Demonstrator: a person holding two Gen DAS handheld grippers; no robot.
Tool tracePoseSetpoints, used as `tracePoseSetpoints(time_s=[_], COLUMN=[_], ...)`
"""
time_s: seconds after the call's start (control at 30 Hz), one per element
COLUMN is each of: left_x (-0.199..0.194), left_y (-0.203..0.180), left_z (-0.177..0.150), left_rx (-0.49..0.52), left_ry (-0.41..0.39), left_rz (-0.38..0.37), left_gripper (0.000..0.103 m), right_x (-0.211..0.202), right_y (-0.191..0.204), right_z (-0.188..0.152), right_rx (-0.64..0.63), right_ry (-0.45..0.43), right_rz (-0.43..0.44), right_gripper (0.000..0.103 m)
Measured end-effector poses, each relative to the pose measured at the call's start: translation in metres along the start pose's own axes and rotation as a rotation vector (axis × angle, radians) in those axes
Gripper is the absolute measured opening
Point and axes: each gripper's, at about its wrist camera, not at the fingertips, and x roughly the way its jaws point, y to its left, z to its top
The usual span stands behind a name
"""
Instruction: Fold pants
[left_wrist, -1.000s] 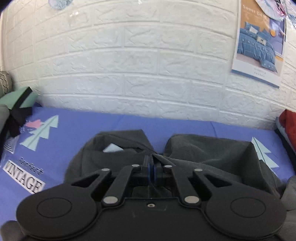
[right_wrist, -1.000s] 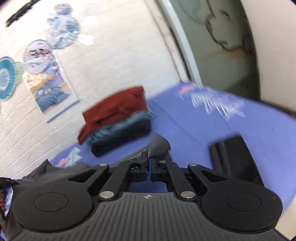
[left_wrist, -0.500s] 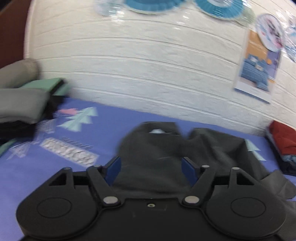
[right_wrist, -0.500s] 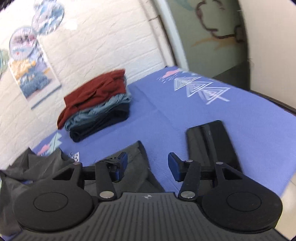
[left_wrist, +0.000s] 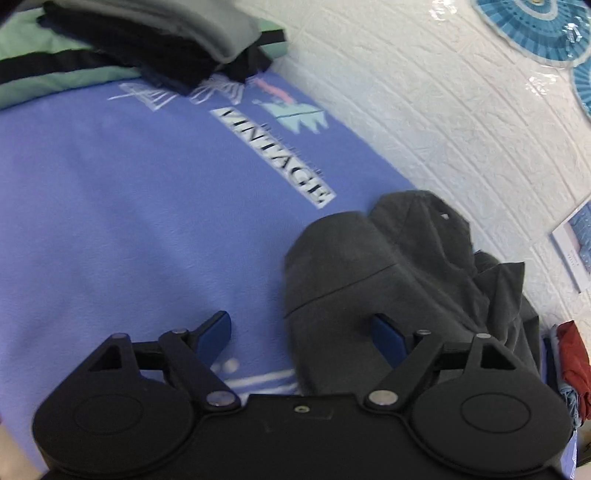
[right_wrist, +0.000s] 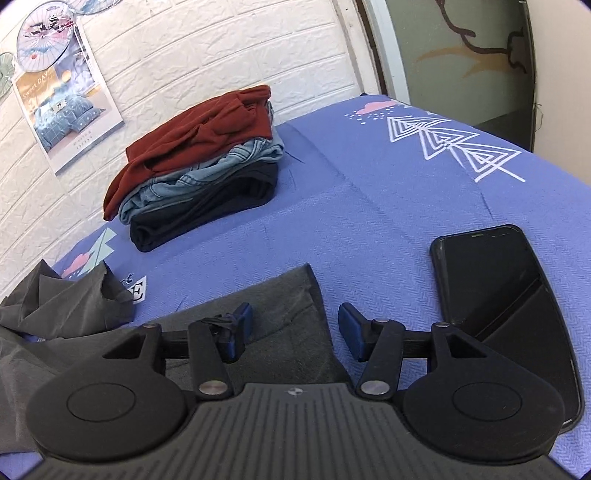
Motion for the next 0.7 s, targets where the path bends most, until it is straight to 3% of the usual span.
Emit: tracePoseSetpoints(time_s=[0.03,0.07,0.1,0.17,0.3,0.4,0.5,0.53,0.57,0.6,0.63,0.7], left_x=[0.004,0.007,0.003,-0.018,-0.049,-0.037,-0.017,-0.015,-0.015,-0.017,-0.017,-0.018], left_y=[-0.005,-0.008,-0.008,-0.007,0.009,0.015,0.017,0.019,0.021,0.021,0.023,0.023], left_z=[0.002,0.004,0.007,0.015,0.028,0.025,0.015,0.013,0.012,0.011,0.010,0.010], left_rx=[0.010,0.006,-0.018,-0.014,-0.007,0.004,-0.015,-0.019,-0.014,-0.006,0.004,0.010], left_ry=[0.012,0.034,0.029,-0.030,-0.065,-0.037,-0.003,0.004,0.007,0.007,0.007,-0.002], left_rz=[-0.037,-0.069,-0.086,-0.096,-0.078,-0.034,0.017,0.029,0.026,0.022,0.018,0.017], left_gripper=[0.103,0.103,0.103,0.103,0.103,0.103,0.103,0.103,0.103,0.103,0.103,0.103], right_x=[0.001,0.003,0.004,-0.002,-0.030,-0.020,0.016,0.027,0.034,0.033,0.026,0.005], right_y=[0.000,0.002,0.004,0.003,0.004,0.007,0.010,0.009,0.007,0.006,0.005,0.001], right_z=[0.001,0.002,0.004,0.010,0.025,0.031,0.029,0.027,0.025,0.022,0.019,0.011], right_rx=[0.002,0.001,-0.013,0.003,0.023,0.027,0.045,0.058,0.075,0.093,0.103,0.088], right_ry=[0.006,0.013,0.021,0.001,-0.122,-0.121,-0.083,-0.064,-0.046,-0.039,-0.051,-0.098], right_rz=[0.007,0.004,-0.013,0.015,0.034,0.040,0.013,0.023,0.026,0.022,0.024,0.061], right_gripper=[0.079,0.061,0.011,0.007,0.006,0.006,0.010,0.015,0.032,0.042,0.048,0.073])
